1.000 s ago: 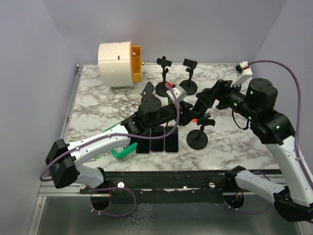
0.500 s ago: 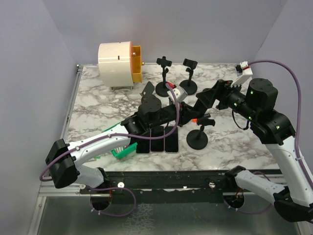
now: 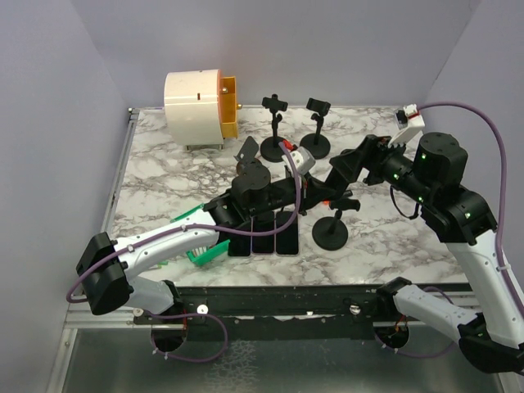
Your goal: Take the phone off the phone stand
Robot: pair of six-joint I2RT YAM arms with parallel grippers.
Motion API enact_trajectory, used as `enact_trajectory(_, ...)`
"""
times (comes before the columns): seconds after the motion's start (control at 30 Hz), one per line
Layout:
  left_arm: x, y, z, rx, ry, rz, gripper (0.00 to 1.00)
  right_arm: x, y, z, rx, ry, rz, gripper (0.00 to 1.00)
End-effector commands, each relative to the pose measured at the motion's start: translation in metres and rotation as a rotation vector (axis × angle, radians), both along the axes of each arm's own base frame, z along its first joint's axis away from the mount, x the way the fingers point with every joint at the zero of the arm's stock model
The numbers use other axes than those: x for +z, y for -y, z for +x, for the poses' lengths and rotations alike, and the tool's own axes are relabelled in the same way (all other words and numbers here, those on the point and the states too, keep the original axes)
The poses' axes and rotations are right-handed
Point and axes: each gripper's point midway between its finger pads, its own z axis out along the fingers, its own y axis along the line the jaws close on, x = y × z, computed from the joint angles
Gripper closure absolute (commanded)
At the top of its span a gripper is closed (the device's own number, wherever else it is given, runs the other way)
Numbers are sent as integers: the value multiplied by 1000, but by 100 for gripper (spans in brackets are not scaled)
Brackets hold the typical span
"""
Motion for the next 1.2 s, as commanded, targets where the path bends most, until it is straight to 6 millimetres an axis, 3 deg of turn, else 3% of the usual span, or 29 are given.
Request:
enact_trajectory(0.0,6,-5,2,24,4,-33,100,10,-2,-12,43,31,16,22)
enact_trajectory(0.13,4,-7,5,47,7,-33,100,11,-4,-15,60,31,22,15)
enact_trajectory(0.4,2,-12,9,79,9,-34,100,13,0,-18,49,41,23,11)
enact_trajectory(0.57,6,-26,16,154,17,-50,100,12,9,-27,47,66,-19,1)
enact_trajectory(0.77,11,-46,19,233,14,-85,100,5,19,-44,65,93,-58,0)
enact_trajectory(0.93,8,-73,14,290,19,-104,100,-31,44,-54,-26,64,-113,5)
enact_trajectory(1.07,-2,-96,4,313,34,-104,100,-78,70,-54,-164,-21,-166,17)
enact_trajectory(1.17,-12,-109,-4,317,33,-103,100,-103,80,-53,-236,-70,-168,30)
